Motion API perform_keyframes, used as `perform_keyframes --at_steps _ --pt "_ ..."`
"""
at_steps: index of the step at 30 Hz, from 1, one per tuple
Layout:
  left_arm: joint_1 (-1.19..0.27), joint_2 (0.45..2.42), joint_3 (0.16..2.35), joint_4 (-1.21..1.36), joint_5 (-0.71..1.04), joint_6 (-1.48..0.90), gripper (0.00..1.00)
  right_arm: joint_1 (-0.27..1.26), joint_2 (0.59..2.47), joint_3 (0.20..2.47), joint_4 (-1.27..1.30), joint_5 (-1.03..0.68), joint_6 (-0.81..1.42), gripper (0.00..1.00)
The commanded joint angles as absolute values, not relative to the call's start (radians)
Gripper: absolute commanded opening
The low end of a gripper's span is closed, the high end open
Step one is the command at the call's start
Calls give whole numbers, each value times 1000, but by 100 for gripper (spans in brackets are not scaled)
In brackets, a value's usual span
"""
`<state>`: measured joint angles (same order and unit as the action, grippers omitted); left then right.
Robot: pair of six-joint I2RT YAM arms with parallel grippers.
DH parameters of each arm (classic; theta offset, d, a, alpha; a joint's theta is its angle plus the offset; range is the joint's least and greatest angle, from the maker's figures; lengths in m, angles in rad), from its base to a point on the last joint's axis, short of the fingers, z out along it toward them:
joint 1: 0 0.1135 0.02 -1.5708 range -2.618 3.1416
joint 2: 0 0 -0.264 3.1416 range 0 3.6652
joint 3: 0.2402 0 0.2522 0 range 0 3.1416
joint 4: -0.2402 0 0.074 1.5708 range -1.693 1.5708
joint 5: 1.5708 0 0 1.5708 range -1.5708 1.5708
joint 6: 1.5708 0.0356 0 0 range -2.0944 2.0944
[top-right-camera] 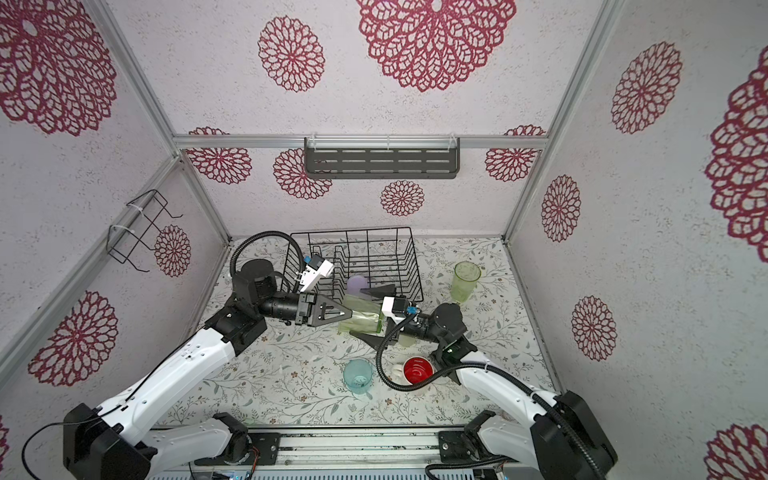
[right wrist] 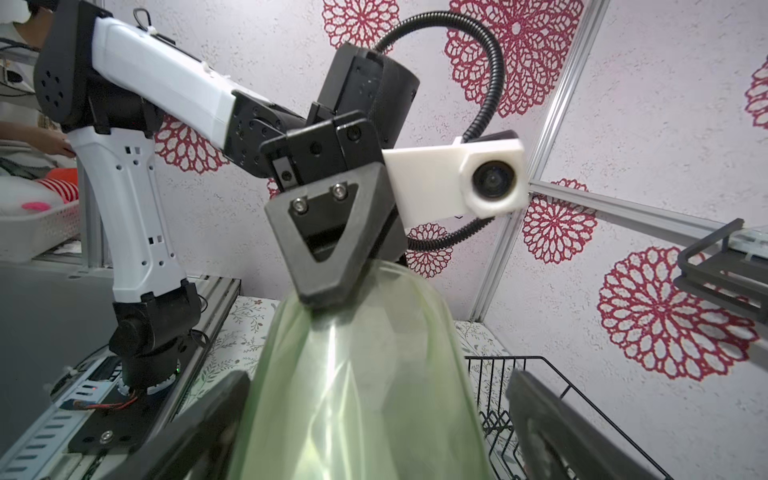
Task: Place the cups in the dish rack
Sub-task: 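Hold the green glass out with the left gripper while the right gripper grasps it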
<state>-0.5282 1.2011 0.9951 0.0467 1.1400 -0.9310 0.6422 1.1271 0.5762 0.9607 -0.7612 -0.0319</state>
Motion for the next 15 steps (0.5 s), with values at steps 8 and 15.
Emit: perform_keyframes --at_steps 8,15 --pt "-546 1241 1024 117 1154 -963 7 643 1096 663 749 -811 -144 92" --pt "-554 1244 1039 138 1156 -974 7 641 1073 632 749 -756 -177 97"
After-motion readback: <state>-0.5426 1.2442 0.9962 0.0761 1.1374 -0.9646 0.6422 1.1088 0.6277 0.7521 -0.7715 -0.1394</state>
